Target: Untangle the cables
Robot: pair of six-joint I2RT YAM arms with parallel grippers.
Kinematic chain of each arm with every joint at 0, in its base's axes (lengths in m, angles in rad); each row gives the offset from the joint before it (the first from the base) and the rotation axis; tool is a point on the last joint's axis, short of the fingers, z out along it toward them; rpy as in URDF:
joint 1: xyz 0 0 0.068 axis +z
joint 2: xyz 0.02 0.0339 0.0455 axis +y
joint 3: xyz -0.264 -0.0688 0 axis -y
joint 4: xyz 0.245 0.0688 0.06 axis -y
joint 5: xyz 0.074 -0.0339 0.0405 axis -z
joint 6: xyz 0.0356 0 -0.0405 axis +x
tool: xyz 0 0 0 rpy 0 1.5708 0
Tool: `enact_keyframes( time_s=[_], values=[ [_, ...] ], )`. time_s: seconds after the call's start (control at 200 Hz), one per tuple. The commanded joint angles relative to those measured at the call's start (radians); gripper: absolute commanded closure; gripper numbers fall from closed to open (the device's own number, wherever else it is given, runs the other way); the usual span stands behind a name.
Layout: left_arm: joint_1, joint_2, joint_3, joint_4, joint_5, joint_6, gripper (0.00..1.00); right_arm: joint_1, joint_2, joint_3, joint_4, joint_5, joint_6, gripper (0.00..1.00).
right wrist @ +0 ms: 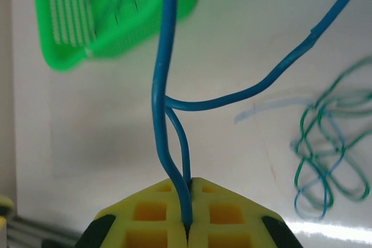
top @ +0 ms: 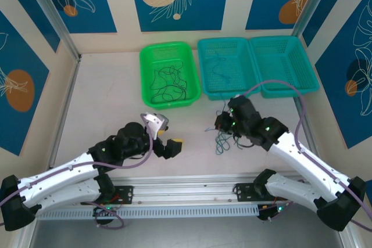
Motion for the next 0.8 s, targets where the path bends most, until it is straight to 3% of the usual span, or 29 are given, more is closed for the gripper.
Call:
enact_keyframes(
  time_s=[0.0,0.155,0.34,0.365,0.43,0.465,0.555,0.795],
  values=[
    [-0.008,-0.024,-0.019,0.103,-0.074,-0.073,0.02,-0.140,0.032,0.049,0.101,-0.103,-0.114,1.00],
    [-0.008,-0.023,-0.017,0.071,-0.055,-0.114,0.02,-0.345,0.239,0.154,0.244,-0.270,-0.153,1.00],
    [-0.008,-0.022,-0.008,0.033,-0.024,-0.164,0.02,-0.443,0.592,0.399,0.251,-0.309,-0.223,1.00],
    [-0.008,-0.023,-0.005,0.027,-0.019,-0.170,0.02,-0.455,0.630,0.436,0.241,-0.312,-0.227,0.94],
    [-0.008,-0.024,-0.004,0.008,-0.005,-0.181,0.02,-0.479,0.726,0.523,0.205,-0.321,-0.234,0.58],
    [-0.008,-0.024,-0.002,-0.001,0.002,-0.186,0.02,-0.486,0.755,0.550,0.191,-0.328,-0.244,0.47],
    [-0.008,-0.019,-0.002,-0.024,0.020,-0.201,0.03,-0.491,0.746,0.569,0.192,-0.336,-0.257,0.36],
    [-0.008,0.048,-0.004,0.007,0.077,-0.207,0.03,-0.489,0.397,0.267,0.254,-0.328,-0.215,0.37]
  ],
)
